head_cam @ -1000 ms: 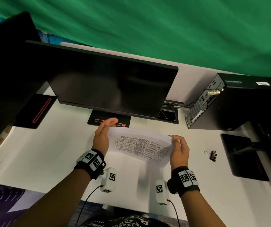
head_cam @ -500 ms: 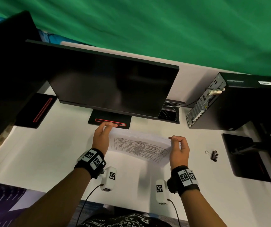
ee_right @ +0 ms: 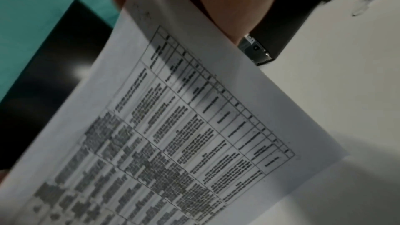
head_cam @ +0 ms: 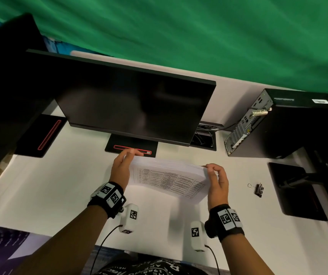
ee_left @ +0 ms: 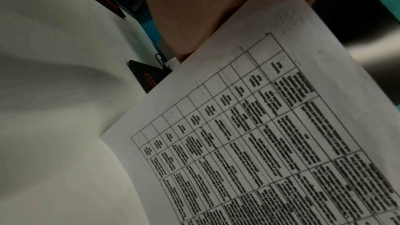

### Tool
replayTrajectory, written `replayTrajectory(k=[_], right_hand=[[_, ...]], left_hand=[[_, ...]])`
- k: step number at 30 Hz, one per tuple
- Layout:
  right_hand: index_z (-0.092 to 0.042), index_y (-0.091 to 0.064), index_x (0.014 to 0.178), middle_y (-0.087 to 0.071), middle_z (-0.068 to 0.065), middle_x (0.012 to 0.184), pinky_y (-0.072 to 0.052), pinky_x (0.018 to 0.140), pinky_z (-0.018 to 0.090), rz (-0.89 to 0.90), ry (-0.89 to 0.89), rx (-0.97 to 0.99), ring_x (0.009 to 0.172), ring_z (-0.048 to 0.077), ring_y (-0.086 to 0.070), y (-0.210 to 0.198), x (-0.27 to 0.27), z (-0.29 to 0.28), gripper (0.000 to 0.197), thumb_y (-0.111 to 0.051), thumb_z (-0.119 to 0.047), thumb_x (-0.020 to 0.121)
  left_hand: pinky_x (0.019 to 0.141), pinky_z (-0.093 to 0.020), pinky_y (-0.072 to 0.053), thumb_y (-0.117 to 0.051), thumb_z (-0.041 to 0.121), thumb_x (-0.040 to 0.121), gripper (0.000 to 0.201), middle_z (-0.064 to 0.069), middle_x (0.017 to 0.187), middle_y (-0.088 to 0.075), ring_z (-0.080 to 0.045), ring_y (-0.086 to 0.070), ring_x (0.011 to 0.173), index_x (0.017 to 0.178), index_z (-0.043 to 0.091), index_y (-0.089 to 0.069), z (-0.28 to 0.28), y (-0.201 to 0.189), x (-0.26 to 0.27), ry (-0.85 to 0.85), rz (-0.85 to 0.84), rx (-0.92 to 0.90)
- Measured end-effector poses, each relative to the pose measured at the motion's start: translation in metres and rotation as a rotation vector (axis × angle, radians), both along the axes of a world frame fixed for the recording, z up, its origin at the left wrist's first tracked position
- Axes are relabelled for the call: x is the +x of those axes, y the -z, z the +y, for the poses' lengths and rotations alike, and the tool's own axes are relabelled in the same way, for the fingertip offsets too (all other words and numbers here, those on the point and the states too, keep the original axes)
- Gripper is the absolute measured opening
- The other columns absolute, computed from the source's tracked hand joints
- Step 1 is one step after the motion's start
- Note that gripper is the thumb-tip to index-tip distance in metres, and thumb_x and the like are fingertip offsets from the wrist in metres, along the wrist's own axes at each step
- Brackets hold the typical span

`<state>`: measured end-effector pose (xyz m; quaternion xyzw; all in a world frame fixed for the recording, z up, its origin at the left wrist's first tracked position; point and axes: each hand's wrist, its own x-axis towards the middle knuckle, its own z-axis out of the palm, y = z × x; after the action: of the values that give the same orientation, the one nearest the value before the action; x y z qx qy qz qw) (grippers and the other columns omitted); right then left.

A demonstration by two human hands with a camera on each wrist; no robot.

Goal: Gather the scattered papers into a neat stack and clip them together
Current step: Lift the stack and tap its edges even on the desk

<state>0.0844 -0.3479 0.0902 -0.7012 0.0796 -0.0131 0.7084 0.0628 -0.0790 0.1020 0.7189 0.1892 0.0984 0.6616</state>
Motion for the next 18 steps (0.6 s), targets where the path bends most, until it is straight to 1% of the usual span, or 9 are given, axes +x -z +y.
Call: replayTrajectory(k=[1,3,5,6,9,11,13,16,18], right_hand=[[-0.026,-0.057,0.112,-0.068,-0.002,0.113,-0.048,0.083,0.029,-0.008,-0.069,0.027,0.100,0.019,-0.062,0.004,-0.002,-0.007,0.045,-0.067,-0.052,0.077],[-0.022,-0.042,0.132,-0.063,0.000,0.125,-0.051,0.087,0.023,-0.029,-0.217,0.040,0.110,0.014,-0.061,0.009,-0.006,-0.020,0.065,-0.074,-0.031,0.076],[-0.027,-0.038,0.134,-0.057,0.000,0.129,-0.053,0.092,0.029,0.009,-0.316,-0.080,0.112,0.015,-0.059,0.014,-0.007,-0.032,0.075,-0.077,-0.020,0.070],[-0.033,-0.040,0.130,-0.057,-0.002,0.128,-0.053,0.094,0.033,0.064,-0.316,-0.148,0.111,0.014,-0.059,0.013,-0.008,-0.033,0.075,-0.080,-0.027,0.067],[-0.035,-0.052,0.114,-0.067,-0.003,0.115,-0.054,0.096,0.041,0.116,-0.253,-0.268,0.104,0.012,-0.065,0.011,-0.005,-0.033,0.064,-0.079,-0.065,0.064],[-0.029,-0.058,0.105,-0.070,-0.002,0.106,-0.053,0.096,0.047,0.080,-0.216,-0.322,0.100,0.014,-0.067,0.005,-0.004,-0.027,0.028,-0.075,-0.036,0.084],[-0.029,-0.060,0.099,-0.070,-0.007,0.099,-0.055,0.091,0.042,0.025,-0.190,-0.422,0.095,0.009,-0.066,-0.007,-0.001,-0.022,0.021,-0.066,-0.010,0.092],[-0.014,-0.061,0.103,-0.068,-0.009,0.089,-0.049,0.072,0.024,-0.166,-0.259,-0.609,0.081,0.009,-0.064,-0.049,0.007,-0.009,0.013,-0.062,-0.006,0.093],[-0.010,-0.062,0.108,-0.070,0.001,0.085,-0.047,0.067,0.027,-0.376,-0.349,-0.787,0.074,0.020,-0.063,-0.084,0.013,0.005,0.017,-0.061,-0.005,0.091]], left_hand=[[0.070,-0.028,-0.053,-0.053,0.041,0.087,0.030,0.004,0.103,-0.065,-0.017,-0.065,0.091,0.105,0.019,-0.060,0.003,0.001,-0.002,0.053,-0.055,-0.050],[0.076,-0.027,-0.056,-0.070,0.030,0.072,0.053,0.002,0.113,-0.059,-0.013,-0.064,0.097,0.120,0.019,-0.049,0.015,0.006,-0.008,0.174,-0.108,-0.187],[0.086,-0.035,-0.056,-0.078,0.011,0.069,0.064,0.002,0.117,-0.056,-0.018,-0.060,0.108,0.122,0.026,-0.045,0.027,0.008,-0.010,0.255,-0.010,-0.080],[0.090,-0.040,-0.055,-0.077,0.006,0.074,0.056,0.003,0.116,-0.058,-0.021,-0.058,0.110,0.117,0.029,-0.049,0.030,0.006,-0.011,0.262,0.064,0.043],[0.095,-0.045,-0.052,-0.067,0.010,0.088,0.022,0.008,0.104,-0.066,-0.018,-0.061,0.103,0.100,0.027,-0.058,0.030,0.001,-0.010,0.173,0.167,0.302],[0.093,-0.045,-0.053,-0.066,0.012,0.089,0.018,0.006,0.102,-0.066,-0.016,-0.062,0.098,0.101,0.021,-0.058,0.026,-0.005,-0.009,0.130,0.163,0.324],[0.096,-0.047,-0.051,-0.069,0.013,0.086,0.031,0.002,0.111,-0.061,-0.020,-0.058,0.104,0.111,0.023,-0.053,0.020,-0.013,-0.009,0.072,0.132,0.444],[0.107,-0.042,-0.027,-0.077,0.032,0.075,0.070,0.002,0.145,-0.037,-0.019,-0.036,0.133,0.133,0.026,-0.040,-0.001,-0.045,-0.008,0.109,-0.090,0.868],[0.109,-0.040,-0.022,-0.074,0.046,0.073,0.075,0.006,0.150,-0.031,-0.014,-0.030,0.138,0.135,0.028,-0.037,-0.021,-0.077,-0.003,0.302,-0.232,0.989]])
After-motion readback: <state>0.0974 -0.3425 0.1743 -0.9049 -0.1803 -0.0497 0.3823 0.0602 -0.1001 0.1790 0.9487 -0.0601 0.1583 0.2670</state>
